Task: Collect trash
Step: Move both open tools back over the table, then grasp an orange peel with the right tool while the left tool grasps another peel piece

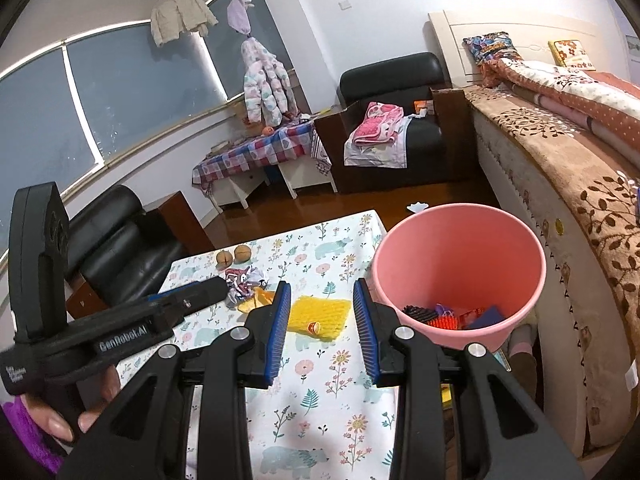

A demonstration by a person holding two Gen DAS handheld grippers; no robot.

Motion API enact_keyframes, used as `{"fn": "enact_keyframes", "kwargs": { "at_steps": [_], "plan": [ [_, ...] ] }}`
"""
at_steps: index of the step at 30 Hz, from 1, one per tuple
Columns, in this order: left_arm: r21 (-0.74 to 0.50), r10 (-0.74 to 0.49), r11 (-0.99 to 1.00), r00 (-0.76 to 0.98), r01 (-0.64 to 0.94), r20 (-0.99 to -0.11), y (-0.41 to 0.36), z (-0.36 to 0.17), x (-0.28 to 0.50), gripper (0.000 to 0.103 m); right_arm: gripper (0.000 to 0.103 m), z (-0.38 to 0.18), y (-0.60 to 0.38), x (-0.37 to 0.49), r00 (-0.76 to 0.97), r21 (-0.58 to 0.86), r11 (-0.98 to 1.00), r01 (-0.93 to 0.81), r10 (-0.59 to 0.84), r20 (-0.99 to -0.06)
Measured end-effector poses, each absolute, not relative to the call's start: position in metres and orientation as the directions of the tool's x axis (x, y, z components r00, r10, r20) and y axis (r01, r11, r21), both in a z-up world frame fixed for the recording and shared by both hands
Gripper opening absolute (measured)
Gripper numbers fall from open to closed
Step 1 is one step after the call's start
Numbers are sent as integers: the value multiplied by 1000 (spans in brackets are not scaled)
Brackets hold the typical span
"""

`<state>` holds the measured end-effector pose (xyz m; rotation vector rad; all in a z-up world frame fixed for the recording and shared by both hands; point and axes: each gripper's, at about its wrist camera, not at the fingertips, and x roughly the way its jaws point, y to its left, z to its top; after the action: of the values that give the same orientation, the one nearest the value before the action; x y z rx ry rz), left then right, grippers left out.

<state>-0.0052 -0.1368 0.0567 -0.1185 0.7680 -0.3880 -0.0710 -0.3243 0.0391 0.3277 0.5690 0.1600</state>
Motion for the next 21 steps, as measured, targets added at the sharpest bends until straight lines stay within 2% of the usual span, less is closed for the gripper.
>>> {"fn": "enact_keyframes", "kwargs": {
  "at_steps": [11,21],
  "plan": [
    [-171,-280,960,729,223,-624,-74,50,27,35,33,17,-307,-39,783,328,941,-87,268,-562],
    [-187,-252,968,708,170,-660,-33,20,48,35,33,-15,-283,-6,705,330,933,-140,329,-629]
  ]
}}
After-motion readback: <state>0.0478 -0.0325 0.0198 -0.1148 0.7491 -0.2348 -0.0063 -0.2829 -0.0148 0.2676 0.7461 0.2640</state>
